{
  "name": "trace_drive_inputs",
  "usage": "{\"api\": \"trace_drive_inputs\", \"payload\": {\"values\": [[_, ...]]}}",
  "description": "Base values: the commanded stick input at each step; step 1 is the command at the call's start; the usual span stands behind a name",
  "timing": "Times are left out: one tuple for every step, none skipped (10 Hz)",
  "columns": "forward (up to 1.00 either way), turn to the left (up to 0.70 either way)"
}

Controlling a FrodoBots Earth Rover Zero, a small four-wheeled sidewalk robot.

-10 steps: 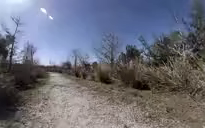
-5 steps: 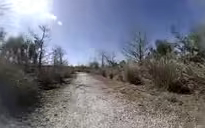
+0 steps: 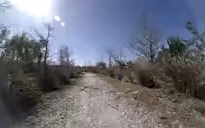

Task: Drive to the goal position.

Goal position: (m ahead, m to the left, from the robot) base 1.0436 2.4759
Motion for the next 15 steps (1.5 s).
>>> {"api": "trace_drive_inputs", "payload": {"values": [[0.68, 0.00], [0.67, 0.00], [0.67, 0.00], [0.67, 0.00], [0.68, 0.01], [0.69, 0.02], [0.69, 0.02], [0.70, 0.03], [0.70, 0.04], [0.70, 0.08], [0.70, 0.18], [0.70, 0.28], [0.70, 0.19], [0.70, 0.11], [0.70, 0.17]]}}
